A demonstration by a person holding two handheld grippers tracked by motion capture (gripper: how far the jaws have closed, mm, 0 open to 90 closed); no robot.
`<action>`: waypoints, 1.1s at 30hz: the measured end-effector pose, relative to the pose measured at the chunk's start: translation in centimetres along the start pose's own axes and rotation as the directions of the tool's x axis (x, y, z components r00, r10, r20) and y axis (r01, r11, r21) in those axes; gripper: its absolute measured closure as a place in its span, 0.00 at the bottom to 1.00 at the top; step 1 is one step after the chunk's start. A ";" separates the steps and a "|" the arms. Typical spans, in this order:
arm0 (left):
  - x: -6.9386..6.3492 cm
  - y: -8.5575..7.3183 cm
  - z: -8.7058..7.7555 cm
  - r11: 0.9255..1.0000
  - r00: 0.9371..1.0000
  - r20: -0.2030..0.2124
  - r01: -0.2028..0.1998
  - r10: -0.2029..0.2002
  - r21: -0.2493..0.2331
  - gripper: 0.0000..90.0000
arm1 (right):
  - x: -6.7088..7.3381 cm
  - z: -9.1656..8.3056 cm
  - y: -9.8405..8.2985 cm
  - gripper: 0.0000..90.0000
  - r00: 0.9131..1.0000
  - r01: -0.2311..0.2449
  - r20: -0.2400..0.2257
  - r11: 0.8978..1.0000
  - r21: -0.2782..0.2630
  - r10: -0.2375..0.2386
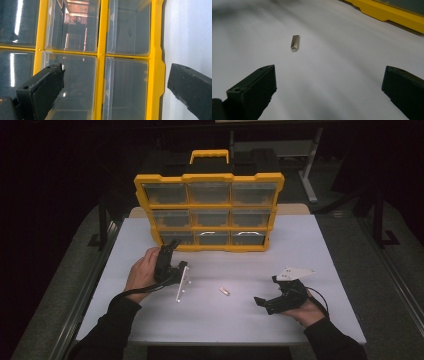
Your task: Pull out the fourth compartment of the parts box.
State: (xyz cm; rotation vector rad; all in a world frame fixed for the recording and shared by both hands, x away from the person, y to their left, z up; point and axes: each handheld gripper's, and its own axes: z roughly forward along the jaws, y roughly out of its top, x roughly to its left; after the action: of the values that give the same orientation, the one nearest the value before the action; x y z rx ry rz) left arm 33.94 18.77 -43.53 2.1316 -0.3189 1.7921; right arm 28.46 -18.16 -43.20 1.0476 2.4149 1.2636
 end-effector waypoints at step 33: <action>3.0 -0.8 1.9 0.998 0.997 -0.033 -0.063 0.064 0.008 0.00 | 0.3 0.2 0.0 0.00 1.000 0.001 0.006 1.000 0.008 -0.001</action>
State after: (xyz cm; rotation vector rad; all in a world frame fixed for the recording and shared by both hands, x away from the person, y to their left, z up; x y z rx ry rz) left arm 36.47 18.93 -40.93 2.1159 -0.3766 1.8643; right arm 28.36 -17.86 -43.23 1.0509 2.4176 1.2501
